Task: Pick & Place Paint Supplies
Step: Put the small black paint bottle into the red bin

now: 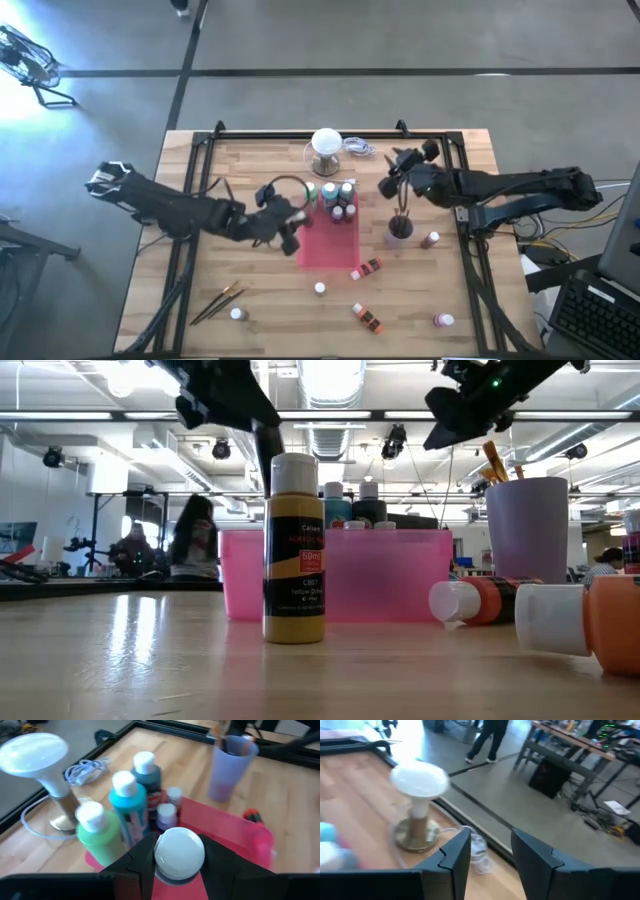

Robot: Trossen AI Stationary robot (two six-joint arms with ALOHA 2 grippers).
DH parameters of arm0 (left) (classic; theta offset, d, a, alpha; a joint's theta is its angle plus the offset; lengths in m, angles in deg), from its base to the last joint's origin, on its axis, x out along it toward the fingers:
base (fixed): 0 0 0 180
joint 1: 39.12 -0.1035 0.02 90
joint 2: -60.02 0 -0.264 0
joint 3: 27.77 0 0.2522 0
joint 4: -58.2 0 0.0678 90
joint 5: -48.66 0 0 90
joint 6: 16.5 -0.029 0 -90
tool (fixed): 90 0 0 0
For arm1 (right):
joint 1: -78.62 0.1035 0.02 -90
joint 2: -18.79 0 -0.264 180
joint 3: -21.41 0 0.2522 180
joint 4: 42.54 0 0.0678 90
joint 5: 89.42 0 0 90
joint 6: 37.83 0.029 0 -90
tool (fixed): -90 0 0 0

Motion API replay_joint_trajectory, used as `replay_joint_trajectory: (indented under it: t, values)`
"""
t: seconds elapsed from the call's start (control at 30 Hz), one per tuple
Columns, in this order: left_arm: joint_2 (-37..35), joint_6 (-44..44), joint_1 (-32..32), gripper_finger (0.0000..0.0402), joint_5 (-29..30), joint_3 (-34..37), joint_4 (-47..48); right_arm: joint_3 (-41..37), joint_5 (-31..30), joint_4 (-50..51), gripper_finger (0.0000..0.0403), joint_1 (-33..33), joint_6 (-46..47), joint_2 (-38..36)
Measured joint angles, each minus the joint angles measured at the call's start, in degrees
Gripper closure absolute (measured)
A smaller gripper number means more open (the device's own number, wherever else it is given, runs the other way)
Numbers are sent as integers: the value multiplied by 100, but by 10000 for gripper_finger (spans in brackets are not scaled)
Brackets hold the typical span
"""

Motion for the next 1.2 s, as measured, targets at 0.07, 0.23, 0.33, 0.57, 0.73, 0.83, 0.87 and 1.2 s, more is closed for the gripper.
replay_joint_trajectory:
  t: [0.07, 0.23, 0.33, 0.57, 0.73, 0.83, 0.87, 1.2]
  values:
    - [37, -49, -216, 273, -100, 69, -222, -51, 2, 12, 260, -188, -103, -143]
    - [346, -295, -535, 273, -768, 156, -819, -252, 18, -2, 252, -682, -198, -411]
    - [592, -394, -630, 273, -948, 158, -1100, -418, 24, -32, 247, -976, -229, -503]
    - [1062, -414, -979, 273, -960, 8, -1210, -787, 506, -651, 237, -1585, -503, -525]
    - [1436, -431, -1242, 273, -1183, -173, -1187, -975, 1391, -1331, 231, -1982, -1011, -505]
    - [1581, -476, -1366, 273, -1238, -245, -1206, -975, 1580, -1398, 234, -2146, -1102, -507]
    - [1613, -477, -1408, 273, -1252, -248, -1195, -974, 1596, -1404, 236, -2190, -1109, -507]
    - [1807, -444, -1686, 273, -1431, -235, -1076, -973, 1679, -1686, 270, -2270, -1358, -505]
